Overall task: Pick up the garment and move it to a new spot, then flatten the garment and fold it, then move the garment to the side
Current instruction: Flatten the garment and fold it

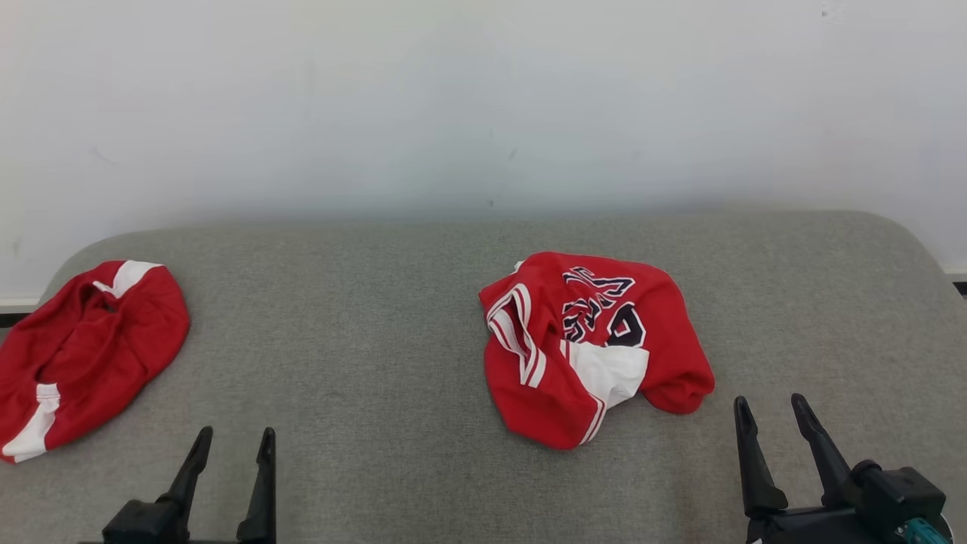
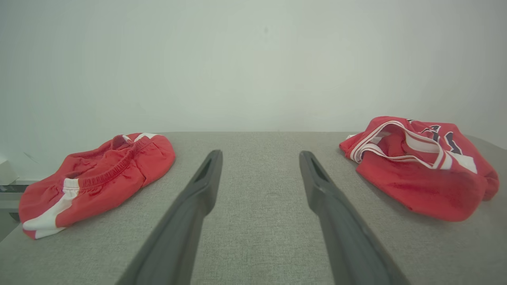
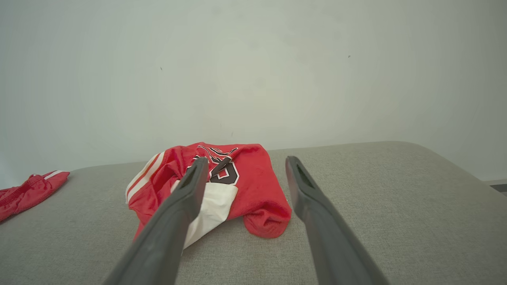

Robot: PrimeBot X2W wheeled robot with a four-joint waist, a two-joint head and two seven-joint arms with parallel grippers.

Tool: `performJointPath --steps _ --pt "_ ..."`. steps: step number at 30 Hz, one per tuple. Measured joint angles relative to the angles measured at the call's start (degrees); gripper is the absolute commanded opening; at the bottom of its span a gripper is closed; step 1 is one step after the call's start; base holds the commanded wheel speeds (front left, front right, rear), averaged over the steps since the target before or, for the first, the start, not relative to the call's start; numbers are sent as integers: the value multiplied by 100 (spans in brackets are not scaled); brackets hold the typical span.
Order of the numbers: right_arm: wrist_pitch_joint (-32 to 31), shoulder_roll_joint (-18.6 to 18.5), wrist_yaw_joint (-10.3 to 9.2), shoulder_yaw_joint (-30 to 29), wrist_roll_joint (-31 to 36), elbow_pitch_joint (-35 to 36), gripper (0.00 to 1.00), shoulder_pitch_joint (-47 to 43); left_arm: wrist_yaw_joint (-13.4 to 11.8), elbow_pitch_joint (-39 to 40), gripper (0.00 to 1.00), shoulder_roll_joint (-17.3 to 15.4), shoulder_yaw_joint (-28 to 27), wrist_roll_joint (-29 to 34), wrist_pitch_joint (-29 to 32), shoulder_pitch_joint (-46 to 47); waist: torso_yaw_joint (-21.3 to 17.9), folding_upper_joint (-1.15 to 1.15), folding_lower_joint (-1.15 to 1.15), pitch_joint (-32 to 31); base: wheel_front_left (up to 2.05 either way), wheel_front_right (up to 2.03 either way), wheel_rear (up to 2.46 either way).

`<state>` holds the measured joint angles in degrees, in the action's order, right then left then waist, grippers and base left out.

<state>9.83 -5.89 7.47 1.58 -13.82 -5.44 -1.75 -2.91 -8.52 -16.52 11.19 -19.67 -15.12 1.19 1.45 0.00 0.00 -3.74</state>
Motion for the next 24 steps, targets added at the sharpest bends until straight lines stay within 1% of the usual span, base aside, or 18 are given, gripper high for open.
performJointPath --steps 2,5,10,16,20,24 --pt "0 1 0 22 -11 -3 100 6 40 -14 100 7 31 5 1 47 -25 0 0 12 0 0 0" --pt "2 7 0 58 -29 -42 100 34 127 -40 100 70 172 45 27 407 -127 0 0 55 0 0 0" --pt "32 36 0 70 -41 -107 100 70 378 -236 100 332 545 133 164 1199 -370 0 0 152 0 0 0" --pt "82 56 0 111 -74 -193 100 166 712 -927 100 779 1056 105 411 2022 -738 0 0 313 0 0 0" --pt "137 64 -1 118 -90 -242 100 288 848 -1512 100 904 1318 134 465 2406 -1000 0 1 460 0 0 0" --pt "205 58 0 101 -121 -300 100 375 904 -2107 100 993 1507 126 510 2619 -1236 0 1 643 0 0 0"
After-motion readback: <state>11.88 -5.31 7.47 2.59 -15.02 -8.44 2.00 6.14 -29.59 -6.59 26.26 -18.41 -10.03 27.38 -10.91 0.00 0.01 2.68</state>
